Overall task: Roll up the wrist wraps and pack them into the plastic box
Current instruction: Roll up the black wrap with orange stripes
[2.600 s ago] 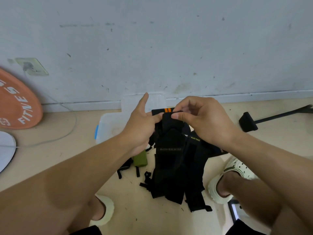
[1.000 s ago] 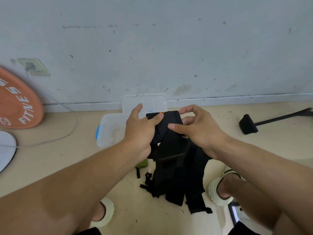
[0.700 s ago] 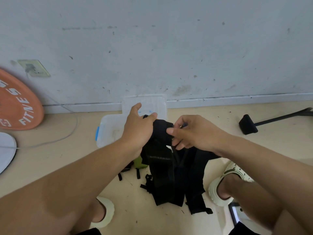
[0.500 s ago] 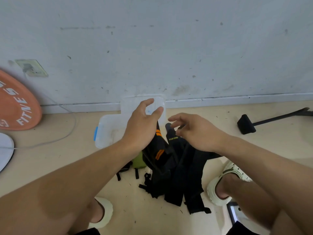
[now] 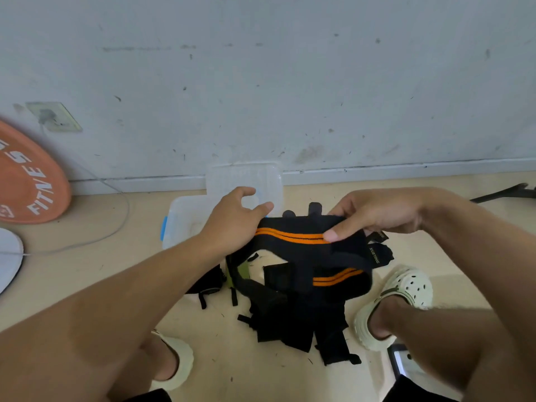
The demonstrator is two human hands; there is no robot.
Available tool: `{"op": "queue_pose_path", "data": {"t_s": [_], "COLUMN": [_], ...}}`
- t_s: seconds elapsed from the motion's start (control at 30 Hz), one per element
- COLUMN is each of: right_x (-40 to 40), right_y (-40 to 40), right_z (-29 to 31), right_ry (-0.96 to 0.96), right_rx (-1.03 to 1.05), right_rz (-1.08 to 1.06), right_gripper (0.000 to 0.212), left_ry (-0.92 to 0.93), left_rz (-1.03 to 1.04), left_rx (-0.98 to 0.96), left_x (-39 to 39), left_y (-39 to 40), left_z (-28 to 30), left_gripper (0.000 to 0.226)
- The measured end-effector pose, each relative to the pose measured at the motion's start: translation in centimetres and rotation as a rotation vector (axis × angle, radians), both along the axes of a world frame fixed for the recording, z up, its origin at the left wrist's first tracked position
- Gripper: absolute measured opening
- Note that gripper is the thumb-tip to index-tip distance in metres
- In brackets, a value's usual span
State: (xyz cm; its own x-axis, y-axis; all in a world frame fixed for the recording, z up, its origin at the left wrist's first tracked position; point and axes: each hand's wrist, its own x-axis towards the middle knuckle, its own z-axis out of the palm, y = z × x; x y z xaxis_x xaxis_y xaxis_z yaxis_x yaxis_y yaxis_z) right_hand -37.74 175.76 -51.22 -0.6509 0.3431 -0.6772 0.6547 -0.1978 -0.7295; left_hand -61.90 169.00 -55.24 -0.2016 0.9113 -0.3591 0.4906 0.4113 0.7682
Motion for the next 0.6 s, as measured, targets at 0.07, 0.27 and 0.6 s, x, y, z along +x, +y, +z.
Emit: {"op": "queue_pose_path", "data": {"t_s": [0.07, 0.27, 0.6], "right_x": [0.4, -1.3, -1.4], "right_y": [0.4, -0.9, -0.9], "right_z": [0.2, 0.3, 0.5], "right_ry": [0.086, 0.24, 0.327], "right_rx": [-0.01, -0.044, 0.034], "right_rz": [-0.056, -0.116, -0.364], "right_gripper": [0.02, 0.025, 0.036], "left_ry": [-0.016, -0.305, -0.498], "left_rz": [-0.029, -0.12, -0.169], "left_rx": [-0.024, 0.062, -0.028], "left_x": [-0.1, 1.4, 1.4], "left_y": [-0.1, -0.8, -0.9], "left_z": [-0.2, 0.7, 1.0], "left_gripper": [0.06, 0.038, 0.039]}}
